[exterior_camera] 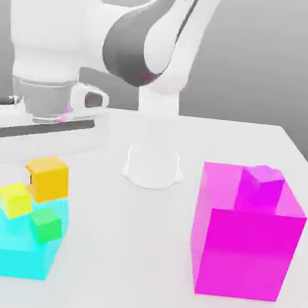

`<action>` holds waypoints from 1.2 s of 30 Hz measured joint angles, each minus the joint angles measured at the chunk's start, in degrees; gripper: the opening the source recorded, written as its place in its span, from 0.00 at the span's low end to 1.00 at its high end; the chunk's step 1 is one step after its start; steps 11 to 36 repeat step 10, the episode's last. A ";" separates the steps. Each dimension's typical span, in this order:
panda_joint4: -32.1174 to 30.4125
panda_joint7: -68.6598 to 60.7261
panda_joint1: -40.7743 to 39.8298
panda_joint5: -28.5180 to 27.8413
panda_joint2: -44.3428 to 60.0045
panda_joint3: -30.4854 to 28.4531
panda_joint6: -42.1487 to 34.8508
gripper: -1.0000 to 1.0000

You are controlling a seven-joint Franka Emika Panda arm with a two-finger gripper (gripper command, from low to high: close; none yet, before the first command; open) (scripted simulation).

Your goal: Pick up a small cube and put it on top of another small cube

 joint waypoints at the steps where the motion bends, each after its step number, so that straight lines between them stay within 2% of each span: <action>1: -0.88 -0.04 -0.13 -0.03 -0.35 -0.30 0.00 0.00; 4: -2.59 2.63 -3.98 -3.56 3.88 3.46 4.96 0.00; 6: -3.62 6.44 -7.85 -8.66 8.85 7.27 9.69 0.00; 7: -4.17 9.62 -9.54 -13.01 12.11 8.63 12.19 0.00; 8: -4.46 11.45 -10.51 -15.50 13.95 9.41 13.55 1.00; 36: -4.46 11.45 -10.51 -15.50 13.95 9.41 13.56 1.00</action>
